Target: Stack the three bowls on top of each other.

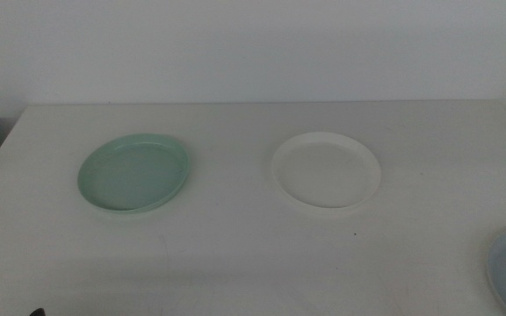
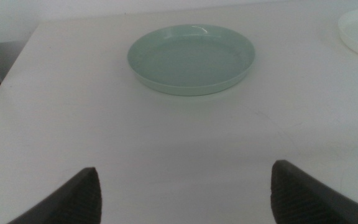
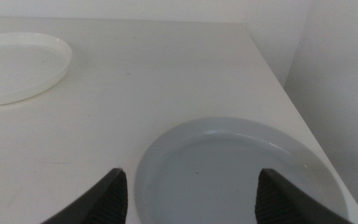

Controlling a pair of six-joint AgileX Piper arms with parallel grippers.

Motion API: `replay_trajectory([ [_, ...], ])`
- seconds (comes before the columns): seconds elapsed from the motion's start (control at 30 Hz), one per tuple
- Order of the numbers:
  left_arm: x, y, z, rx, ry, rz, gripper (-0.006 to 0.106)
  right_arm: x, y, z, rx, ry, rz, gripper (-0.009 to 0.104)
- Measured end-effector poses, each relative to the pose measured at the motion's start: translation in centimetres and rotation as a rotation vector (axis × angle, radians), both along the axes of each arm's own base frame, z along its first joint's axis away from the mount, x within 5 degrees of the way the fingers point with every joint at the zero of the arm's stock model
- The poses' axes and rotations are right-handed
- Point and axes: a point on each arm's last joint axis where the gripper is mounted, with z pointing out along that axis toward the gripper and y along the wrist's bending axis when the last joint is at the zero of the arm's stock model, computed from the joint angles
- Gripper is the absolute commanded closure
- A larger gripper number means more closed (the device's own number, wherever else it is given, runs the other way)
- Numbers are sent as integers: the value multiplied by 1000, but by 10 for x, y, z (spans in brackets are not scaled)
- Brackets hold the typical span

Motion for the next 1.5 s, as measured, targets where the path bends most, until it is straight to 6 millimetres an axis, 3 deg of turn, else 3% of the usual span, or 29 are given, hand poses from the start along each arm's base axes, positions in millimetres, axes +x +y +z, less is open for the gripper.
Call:
replay_trajectory([
  [0.13,0,0,0,0,0,0,-4,-2,-1,8,2,2,-8,43],
  [0.4,0,0,0,0,0,0,-4,-5,0,77,44,-42,-19,43],
  [0.73,0,0,0,0,0,0,-4,31,0,145,99,127,-30,43],
  [0.93,0,0,0,0,0,0,-4,77,1,170,111,309,-18,43],
  [1.1,0,0,0,0,0,0,-4,127,2,190,59,449,42,43],
  [1.33,0,0,0,0,0,0,-4,206,8,196,89,600,128,43],
  [1.5,0,0,0,0,0,0,-4,261,14,178,110,708,214,43],
])
